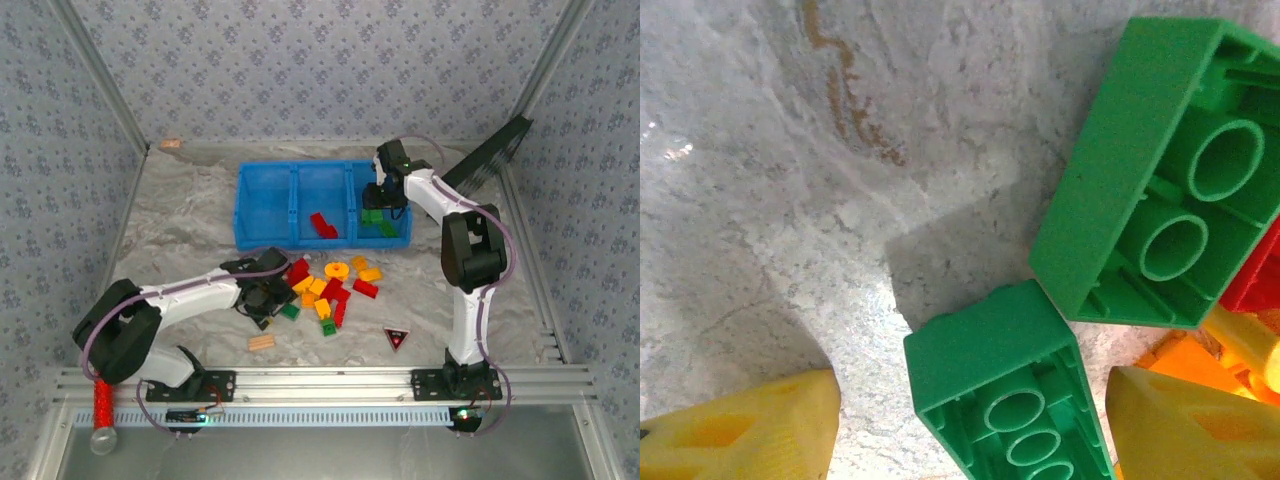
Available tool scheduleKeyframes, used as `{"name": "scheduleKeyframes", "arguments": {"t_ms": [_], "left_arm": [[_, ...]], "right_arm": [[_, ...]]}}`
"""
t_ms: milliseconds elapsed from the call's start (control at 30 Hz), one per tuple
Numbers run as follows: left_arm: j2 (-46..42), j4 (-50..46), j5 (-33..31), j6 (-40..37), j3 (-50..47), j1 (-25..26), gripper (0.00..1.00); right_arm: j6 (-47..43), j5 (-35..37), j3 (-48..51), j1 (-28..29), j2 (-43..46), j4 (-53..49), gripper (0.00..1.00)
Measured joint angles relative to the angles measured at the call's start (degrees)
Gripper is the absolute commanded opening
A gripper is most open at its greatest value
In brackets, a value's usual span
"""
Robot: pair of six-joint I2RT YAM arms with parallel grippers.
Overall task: Sort the legos into containers by color
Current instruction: Place the lego in the container, then pick up the lego from the middle-left of the table.
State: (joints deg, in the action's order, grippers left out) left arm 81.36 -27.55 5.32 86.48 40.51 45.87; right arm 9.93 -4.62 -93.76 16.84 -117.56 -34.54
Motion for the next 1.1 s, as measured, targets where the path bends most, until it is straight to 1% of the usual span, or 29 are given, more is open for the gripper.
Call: {"name": "scheduleKeyframes", "arguments": {"t_ms": [167, 367, 533, 633, 667, 733, 933, 1033, 1100], "left_arm": [[1.7, -1.8, 0.2, 0.0, 1.4, 0.0, 0.64], [3.3, -4.0, 0.2, 0.0, 2.7, 0.0, 0.55], [4.3, -5.8, 0.2, -0.1, 3.5, 0.0, 0.43], [4.3, -6.6, 0.2, -0.2, 3.5, 0.2, 0.34], [4.3, -6.8, 0.1, -0.4, 3.7, 0.3, 0.31], [4.2, -7.2, 0.1, -0.8, 3.9, 0.3, 0.27], [3.9, -7.4, 0.7, -3.2, 5.7, 1.4, 0.23], [2.9, -8.1, 0.9, -5.2, 9.5, 1.8, 0.22], [2.4, -8.5, 0.9, -6.8, 12.6, 1.7, 0.21]], "right_arm": [[0.1, -0.9, 1.3, -0.1, 0.7, 1.4, 0.54], [0.1, -1.5, 2.3, 0.1, 4.8, 1.5, 0.55], [0.1, -1.4, 4.0, 1.0, 10.3, 1.6, 0.56], [0.2, -1.4, 6.3, 2.0, 14.0, 1.8, 0.56], [0.3, -1.4, 7.5, 2.3, 15.4, 1.8, 0.57], [0.8, -1.4, 10.5, 3.1, 18.5, 1.9, 0.58], [3.1, -3.0, 24.4, 6.5, 31.4, 2.6, 0.59], [4.0, -3.3, 33.2, 10.3, 39.5, 3.3, 0.59], [4.4, -1.4, 39.9, 15.0, 45.9, 5.0, 0.58]]}}
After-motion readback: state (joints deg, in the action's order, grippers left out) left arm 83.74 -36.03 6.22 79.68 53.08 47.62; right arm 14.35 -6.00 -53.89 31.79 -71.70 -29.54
